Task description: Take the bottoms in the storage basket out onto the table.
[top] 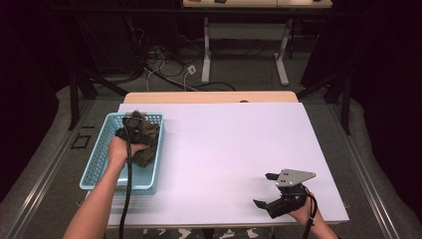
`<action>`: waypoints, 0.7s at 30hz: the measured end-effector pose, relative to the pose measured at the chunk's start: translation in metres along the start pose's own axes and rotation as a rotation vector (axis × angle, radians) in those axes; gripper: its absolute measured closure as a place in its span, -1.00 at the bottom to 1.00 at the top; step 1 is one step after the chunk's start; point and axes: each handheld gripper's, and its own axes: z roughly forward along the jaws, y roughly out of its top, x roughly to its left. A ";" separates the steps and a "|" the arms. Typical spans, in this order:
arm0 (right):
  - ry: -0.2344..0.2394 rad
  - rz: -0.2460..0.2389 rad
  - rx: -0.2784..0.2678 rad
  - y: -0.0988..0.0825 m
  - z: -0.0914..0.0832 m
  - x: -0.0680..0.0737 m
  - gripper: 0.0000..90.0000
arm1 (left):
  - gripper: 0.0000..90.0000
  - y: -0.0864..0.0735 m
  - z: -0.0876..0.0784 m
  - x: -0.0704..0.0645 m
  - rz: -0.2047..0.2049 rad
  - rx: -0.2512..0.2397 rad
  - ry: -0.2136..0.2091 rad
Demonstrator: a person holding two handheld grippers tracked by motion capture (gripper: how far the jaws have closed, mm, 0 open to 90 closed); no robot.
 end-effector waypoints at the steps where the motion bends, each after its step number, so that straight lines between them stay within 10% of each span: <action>1: 0.000 -0.001 0.000 0.000 0.000 0.000 -0.87 | -0.79 0.000 -0.001 -0.001 0.010 0.000 0.004; 7: 0.002 -0.007 -0.003 0.000 0.000 0.000 -0.87 | -0.47 -0.003 -0.003 0.001 0.040 -0.001 -0.016; 21: -0.003 -0.006 -0.002 0.000 -0.001 -0.001 -0.87 | -0.41 -0.012 -0.009 0.011 0.095 -0.062 -0.083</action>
